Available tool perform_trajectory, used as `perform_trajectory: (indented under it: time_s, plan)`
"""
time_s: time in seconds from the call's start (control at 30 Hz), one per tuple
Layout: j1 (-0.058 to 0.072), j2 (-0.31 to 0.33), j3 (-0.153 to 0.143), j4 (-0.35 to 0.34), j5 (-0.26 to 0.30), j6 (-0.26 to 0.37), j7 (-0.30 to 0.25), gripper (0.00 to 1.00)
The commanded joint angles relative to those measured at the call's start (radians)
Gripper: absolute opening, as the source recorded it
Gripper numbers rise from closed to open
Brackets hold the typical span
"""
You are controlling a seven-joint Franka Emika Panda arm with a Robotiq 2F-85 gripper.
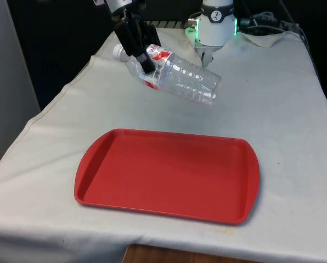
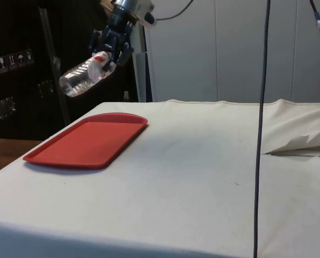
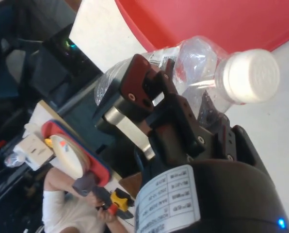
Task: Place the bottle upright on the tray.
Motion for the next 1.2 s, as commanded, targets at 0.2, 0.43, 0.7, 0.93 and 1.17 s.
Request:
perform_trajectory:
  time_s: [0.2,0.43,0.7,0.93,1.17]
  plan:
    - [0.004,0.010,-0.003,0.019,-0.051,-0.001,0.012,0.18]
    - [0.000,0.010,0.001,0.022,-0.080,-0.001,0.001,0.18]
    - [0.005,0.036,0.002,0.055,-0.147,-0.002,0.016,0.18]
    - [0.006,0.053,0.010,0.081,-0.169,-0.002,0.025,0.18]
    - [0.008,0.074,0.015,0.110,-0.211,-0.003,0.045,0.18]
